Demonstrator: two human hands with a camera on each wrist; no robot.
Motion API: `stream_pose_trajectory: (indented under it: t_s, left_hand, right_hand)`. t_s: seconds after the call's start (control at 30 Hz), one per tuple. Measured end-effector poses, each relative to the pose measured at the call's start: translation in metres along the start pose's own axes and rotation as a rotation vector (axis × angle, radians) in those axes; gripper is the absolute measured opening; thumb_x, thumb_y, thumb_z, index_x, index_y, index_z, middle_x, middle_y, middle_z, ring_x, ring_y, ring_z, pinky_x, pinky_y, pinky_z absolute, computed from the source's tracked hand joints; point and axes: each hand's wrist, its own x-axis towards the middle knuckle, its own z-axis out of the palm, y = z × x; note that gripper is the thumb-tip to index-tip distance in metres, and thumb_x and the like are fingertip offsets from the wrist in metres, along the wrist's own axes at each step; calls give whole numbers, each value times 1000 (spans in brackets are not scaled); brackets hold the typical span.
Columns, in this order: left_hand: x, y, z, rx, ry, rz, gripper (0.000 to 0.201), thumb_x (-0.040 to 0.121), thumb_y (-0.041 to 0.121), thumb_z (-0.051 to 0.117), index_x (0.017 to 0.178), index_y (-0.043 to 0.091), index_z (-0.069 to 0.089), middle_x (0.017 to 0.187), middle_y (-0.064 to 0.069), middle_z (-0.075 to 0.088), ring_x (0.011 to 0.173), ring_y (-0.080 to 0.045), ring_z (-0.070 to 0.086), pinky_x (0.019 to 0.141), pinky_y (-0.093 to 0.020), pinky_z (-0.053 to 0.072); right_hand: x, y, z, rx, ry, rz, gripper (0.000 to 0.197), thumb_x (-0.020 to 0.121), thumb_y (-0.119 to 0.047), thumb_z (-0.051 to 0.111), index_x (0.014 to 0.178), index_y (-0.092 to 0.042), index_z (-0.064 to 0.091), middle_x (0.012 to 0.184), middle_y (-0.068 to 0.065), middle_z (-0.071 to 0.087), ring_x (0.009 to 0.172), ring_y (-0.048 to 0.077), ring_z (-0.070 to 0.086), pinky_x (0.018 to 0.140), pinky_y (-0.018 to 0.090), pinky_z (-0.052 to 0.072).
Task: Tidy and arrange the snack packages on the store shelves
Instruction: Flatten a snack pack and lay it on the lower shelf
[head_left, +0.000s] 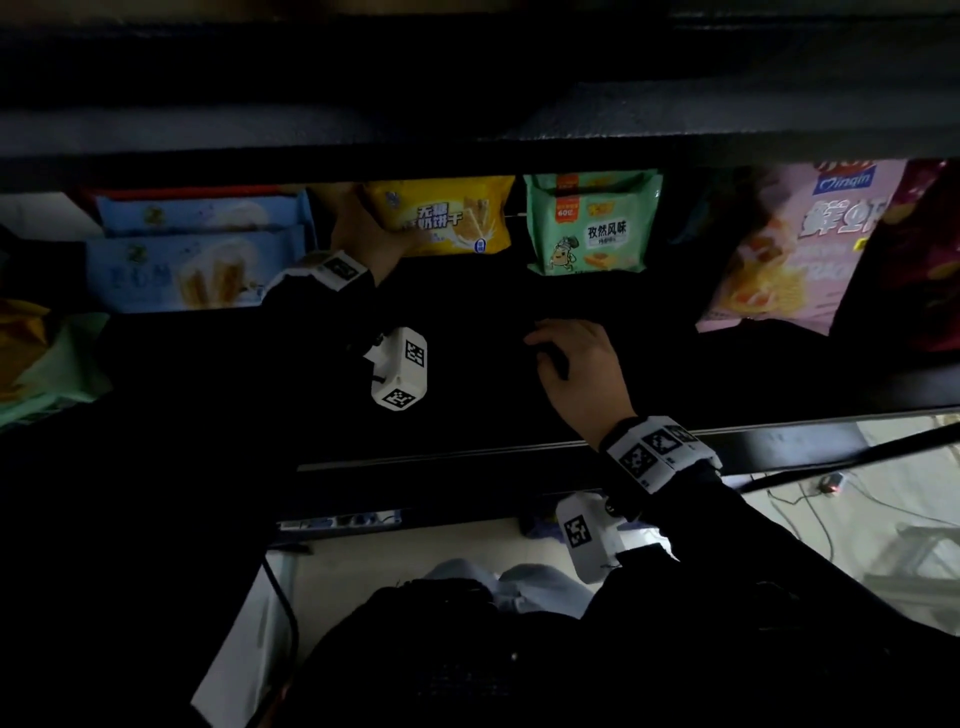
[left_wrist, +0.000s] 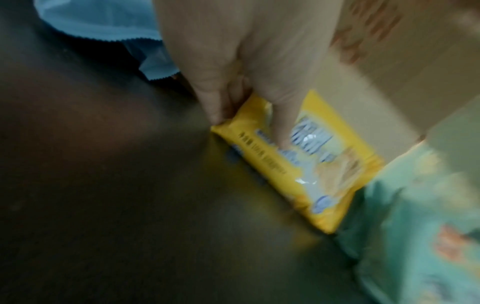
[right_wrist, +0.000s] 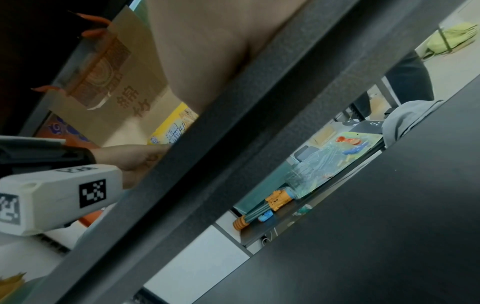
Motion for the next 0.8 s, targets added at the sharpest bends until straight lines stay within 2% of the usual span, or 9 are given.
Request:
stream_pose_trajectory:
  t_s: [0.17,0.27,0.4,0.5,0.53,0.6,0.67,0.73,0.8]
  left_hand:
    - [-49,-7,-20,-182,57,137,63,80,12,77,131,3,41,122,-3,54,107,-13,55,93,-18,46]
    - [-90,-37,-44,-169,144,159,46,88,7,67,128,10,45,116,6,51,98,-3,57,84,-7,44]
    - [-111,-80,-97,-75,416,36,24,91,10,61,115,8,57,110,-5,61,105,-18,59,91,-15,42]
    - [-103,-97,-138,-91,538,-30,27,92,7,57,117,-1,56,109,-12,61,102,-21,58,82,-17,43]
    - [-98,-100,-148,-73,556,-31,30,91,9,58,119,-1,54,109,-12,60,102,-22,57,81,-20,43]
    - [-82,-100,-163,-1,562,-51,39,90,13,62,124,-2,52,116,-18,60,108,-27,57,85,-26,43]
    - [-66,-97,-172,32,520,-57,39,89,12,65,121,-7,54,121,-23,60,111,-32,57,87,-29,40]
    - [-55,-96,-175,8,447,-65,35,88,9,64,117,-9,56,120,-26,60,112,-34,57,89,-31,41]
    - [-51,-100,-171,-47,385,-70,24,87,7,64,108,-4,59,113,-23,62,107,-30,59,89,-33,44]
  right_hand:
    - [3,-3,-1,80,-15,61,21,87,0,57,101,-6,72,119,9,65,118,28,51,102,19,26]
    - [14,-16,2,251,-48,202,20,88,-3,56,99,-11,71,115,7,66,116,28,55,106,38,38]
    - [46,-67,15,510,-362,339,22,94,-15,53,114,-18,62,121,3,60,113,22,55,88,29,43]
    - [73,-121,44,523,-455,268,36,92,-16,58,127,-10,54,125,6,57,114,21,54,94,27,43]
    - [80,-139,55,552,-476,253,33,91,-16,60,123,-10,56,117,5,59,107,19,57,89,23,45]
    - [93,-167,78,617,-520,252,4,89,-12,63,92,-15,62,83,-4,62,74,7,58,64,16,46]
    - [106,-182,99,587,-505,255,25,89,-15,65,67,-21,54,56,-12,53,50,-3,47,47,13,35]
    - [114,-190,113,519,-418,267,20,87,-24,68,70,-18,59,63,-3,57,54,1,46,45,13,33]
    - [118,-192,122,512,-327,297,26,83,-27,72,93,-4,69,89,13,69,77,15,62,58,21,43]
